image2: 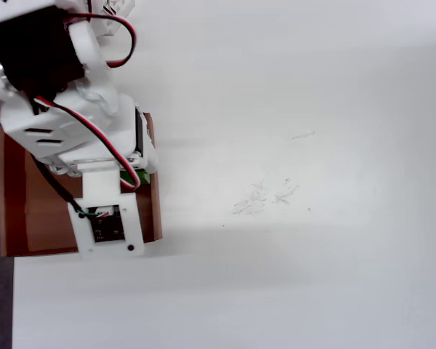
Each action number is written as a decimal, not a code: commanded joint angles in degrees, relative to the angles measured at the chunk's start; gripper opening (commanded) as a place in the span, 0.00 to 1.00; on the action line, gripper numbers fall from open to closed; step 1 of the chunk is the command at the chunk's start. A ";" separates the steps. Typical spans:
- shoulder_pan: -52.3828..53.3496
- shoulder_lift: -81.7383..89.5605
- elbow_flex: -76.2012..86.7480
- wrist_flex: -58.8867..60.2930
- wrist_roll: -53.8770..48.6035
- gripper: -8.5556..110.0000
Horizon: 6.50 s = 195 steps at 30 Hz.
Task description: Grasp a green cube and put it in a box.
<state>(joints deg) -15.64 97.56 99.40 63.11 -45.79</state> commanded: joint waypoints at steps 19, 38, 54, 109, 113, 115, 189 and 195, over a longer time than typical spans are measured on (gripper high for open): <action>12.48 6.59 10.20 -7.38 -12.13 0.19; 13.54 1.76 26.46 -29.79 -13.27 0.19; 12.92 9.32 14.85 -15.38 -12.66 0.26; 13.62 84.90 70.84 7.82 -32.61 0.19; 13.18 84.90 70.84 7.65 -32.61 0.19; 13.18 84.90 70.84 7.73 -32.43 0.19; 12.48 84.81 70.93 8.44 -19.51 0.24; 12.48 84.81 70.93 8.44 -19.51 0.25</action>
<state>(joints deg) -2.81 182.11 170.60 71.10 -64.51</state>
